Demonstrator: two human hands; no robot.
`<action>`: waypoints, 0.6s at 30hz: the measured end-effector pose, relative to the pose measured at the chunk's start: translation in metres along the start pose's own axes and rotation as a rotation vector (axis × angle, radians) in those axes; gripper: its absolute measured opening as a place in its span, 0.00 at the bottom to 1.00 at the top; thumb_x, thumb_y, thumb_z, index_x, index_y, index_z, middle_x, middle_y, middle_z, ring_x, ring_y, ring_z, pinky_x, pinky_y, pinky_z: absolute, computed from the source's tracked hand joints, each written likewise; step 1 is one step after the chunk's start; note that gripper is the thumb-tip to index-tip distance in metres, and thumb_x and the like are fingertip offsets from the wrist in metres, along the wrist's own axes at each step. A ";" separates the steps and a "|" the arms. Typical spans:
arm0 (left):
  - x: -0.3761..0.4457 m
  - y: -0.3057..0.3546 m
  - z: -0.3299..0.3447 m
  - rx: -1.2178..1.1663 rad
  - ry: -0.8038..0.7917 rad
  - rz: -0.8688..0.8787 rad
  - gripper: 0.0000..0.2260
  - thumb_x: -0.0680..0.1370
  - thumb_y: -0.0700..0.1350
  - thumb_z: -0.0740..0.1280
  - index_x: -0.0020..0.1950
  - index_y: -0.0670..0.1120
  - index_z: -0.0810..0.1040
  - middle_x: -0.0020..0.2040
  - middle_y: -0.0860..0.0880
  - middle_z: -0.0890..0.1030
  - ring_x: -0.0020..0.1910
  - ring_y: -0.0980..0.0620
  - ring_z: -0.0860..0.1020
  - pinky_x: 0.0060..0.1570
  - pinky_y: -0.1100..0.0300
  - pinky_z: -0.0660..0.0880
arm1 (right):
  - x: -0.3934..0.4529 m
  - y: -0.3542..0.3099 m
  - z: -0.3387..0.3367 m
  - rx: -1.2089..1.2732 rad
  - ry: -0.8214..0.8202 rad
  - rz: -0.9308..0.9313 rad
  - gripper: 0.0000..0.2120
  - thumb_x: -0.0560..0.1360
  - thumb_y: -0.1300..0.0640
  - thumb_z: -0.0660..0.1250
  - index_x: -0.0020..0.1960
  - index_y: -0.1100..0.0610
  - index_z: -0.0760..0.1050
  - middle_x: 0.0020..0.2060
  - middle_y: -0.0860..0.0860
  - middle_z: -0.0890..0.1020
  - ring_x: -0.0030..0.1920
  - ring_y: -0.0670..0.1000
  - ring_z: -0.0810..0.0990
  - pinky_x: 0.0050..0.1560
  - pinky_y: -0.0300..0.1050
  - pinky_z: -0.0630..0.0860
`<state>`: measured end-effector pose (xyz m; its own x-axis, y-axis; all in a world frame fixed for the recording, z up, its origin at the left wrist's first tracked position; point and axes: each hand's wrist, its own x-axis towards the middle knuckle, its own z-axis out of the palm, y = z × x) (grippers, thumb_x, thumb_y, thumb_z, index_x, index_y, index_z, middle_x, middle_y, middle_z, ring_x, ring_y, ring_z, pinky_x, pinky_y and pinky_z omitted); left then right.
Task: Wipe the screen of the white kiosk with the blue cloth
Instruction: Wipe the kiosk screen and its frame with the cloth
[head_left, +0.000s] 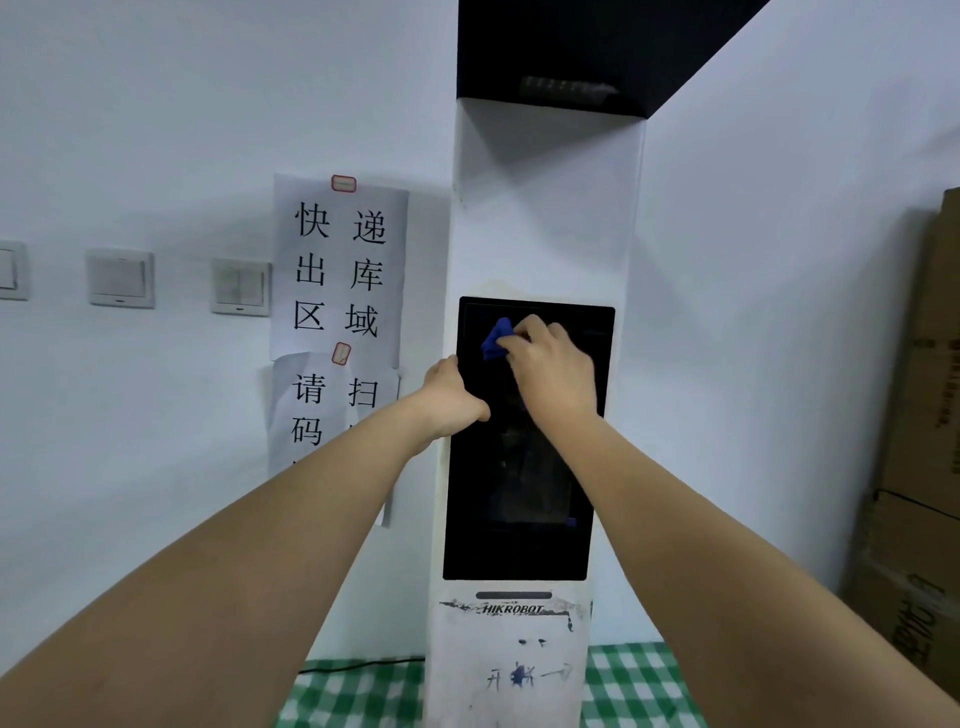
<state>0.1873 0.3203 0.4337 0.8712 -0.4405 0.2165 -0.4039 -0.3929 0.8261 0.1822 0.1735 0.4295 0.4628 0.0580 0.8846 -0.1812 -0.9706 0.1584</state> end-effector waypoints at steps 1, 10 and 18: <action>0.000 0.000 0.000 0.005 -0.002 0.001 0.32 0.73 0.37 0.67 0.75 0.44 0.59 0.70 0.43 0.67 0.65 0.44 0.71 0.60 0.58 0.70 | 0.001 0.007 -0.001 0.016 0.006 0.069 0.11 0.72 0.61 0.67 0.53 0.54 0.80 0.50 0.52 0.77 0.47 0.56 0.75 0.29 0.43 0.63; 0.004 0.000 -0.003 0.032 -0.022 -0.016 0.33 0.73 0.38 0.67 0.76 0.46 0.57 0.70 0.44 0.67 0.66 0.45 0.70 0.60 0.58 0.69 | 0.000 0.001 -0.006 0.183 0.044 0.278 0.11 0.75 0.59 0.65 0.57 0.55 0.79 0.51 0.53 0.77 0.49 0.55 0.74 0.33 0.45 0.70; 0.004 0.000 0.001 0.065 -0.038 -0.019 0.37 0.75 0.39 0.66 0.79 0.47 0.49 0.78 0.46 0.56 0.73 0.43 0.62 0.70 0.53 0.63 | -0.003 0.034 -0.011 0.229 0.093 0.580 0.14 0.79 0.58 0.59 0.62 0.52 0.76 0.55 0.53 0.75 0.52 0.55 0.74 0.41 0.47 0.71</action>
<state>0.1901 0.3178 0.4343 0.8684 -0.4621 0.1799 -0.4054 -0.4526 0.7942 0.1651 0.1431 0.4368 0.2659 -0.4824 0.8346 -0.1844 -0.8752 -0.4471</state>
